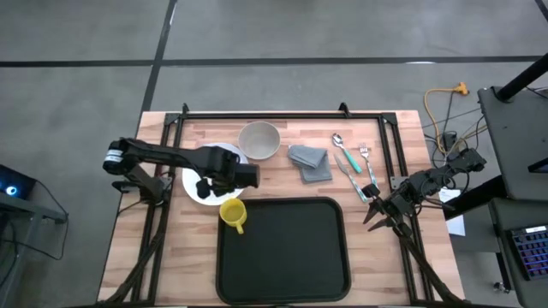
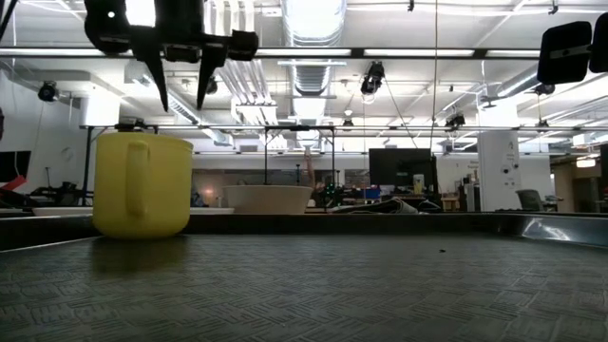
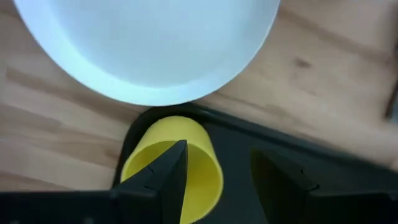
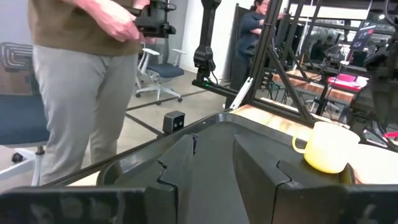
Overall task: Set up tray
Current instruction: Put the white plate under the yellow mug on the black serving tray
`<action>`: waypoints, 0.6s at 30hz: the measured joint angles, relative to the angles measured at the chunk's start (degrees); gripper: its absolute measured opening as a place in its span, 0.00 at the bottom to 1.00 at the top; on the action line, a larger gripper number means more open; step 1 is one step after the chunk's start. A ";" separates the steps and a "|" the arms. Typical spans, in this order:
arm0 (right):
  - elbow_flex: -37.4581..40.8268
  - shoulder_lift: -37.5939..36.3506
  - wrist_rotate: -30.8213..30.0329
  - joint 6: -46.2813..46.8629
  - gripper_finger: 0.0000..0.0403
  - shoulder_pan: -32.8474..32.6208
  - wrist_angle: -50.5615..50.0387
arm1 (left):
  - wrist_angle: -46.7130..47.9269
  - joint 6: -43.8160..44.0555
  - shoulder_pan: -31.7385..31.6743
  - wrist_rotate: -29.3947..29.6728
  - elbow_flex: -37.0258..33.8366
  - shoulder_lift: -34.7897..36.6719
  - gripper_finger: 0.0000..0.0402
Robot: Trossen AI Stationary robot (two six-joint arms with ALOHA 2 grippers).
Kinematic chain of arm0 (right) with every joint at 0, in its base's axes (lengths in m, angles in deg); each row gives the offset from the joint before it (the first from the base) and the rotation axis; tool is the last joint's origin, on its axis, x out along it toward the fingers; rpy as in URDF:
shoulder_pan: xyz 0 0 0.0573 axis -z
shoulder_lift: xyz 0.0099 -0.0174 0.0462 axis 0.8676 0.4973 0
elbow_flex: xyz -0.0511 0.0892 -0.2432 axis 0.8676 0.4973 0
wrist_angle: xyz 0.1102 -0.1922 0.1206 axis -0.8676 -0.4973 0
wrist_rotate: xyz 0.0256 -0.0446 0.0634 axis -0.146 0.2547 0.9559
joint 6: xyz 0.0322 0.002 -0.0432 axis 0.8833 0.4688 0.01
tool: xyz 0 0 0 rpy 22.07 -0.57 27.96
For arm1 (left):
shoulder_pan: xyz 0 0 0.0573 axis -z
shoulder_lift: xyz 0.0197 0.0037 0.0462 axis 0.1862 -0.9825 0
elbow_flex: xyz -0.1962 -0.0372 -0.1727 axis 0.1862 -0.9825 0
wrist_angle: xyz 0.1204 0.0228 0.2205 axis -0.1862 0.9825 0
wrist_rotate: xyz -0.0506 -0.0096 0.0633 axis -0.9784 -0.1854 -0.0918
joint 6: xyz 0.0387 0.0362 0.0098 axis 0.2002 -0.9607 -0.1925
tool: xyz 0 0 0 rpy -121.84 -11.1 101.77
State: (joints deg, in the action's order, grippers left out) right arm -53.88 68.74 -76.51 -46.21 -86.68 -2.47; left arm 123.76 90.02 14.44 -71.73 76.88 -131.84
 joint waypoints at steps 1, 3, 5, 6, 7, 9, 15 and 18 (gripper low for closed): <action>0.00 0.00 0.00 0.00 0.25 0.00 0.02 | 0.07 1.94 0.00 0.68 0.00 0.17 0.38; 0.00 0.00 0.02 0.00 0.25 0.00 0.01 | 0.28 5.36 0.00 1.87 0.00 0.32 0.38; 0.00 0.00 0.00 0.00 0.25 0.02 0.02 | 0.39 7.85 0.00 3.07 0.00 0.32 0.38; 0.00 0.00 0.00 0.00 0.25 0.00 0.02 | 0.59 8.77 0.00 3.70 0.00 0.33 0.38; -0.02 0.00 0.00 0.00 0.25 0.00 0.00 | 0.84 9.81 0.00 4.14 0.00 0.37 0.38; 0.00 0.00 0.00 0.00 0.25 0.02 0.02 | 1.32 12.27 0.00 4.38 0.00 0.37 0.38; 0.00 0.00 0.00 0.00 0.25 0.01 0.02 | 1.48 19.92 0.31 5.00 -0.02 0.39 0.38; 0.00 0.00 0.02 0.00 0.25 0.02 0.02 | 1.54 22.91 0.54 5.28 -0.02 0.45 0.38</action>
State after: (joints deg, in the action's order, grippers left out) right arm -53.88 68.74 -76.49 -46.21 -86.66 -2.45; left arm 125.30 112.92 14.98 -66.46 76.85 -131.40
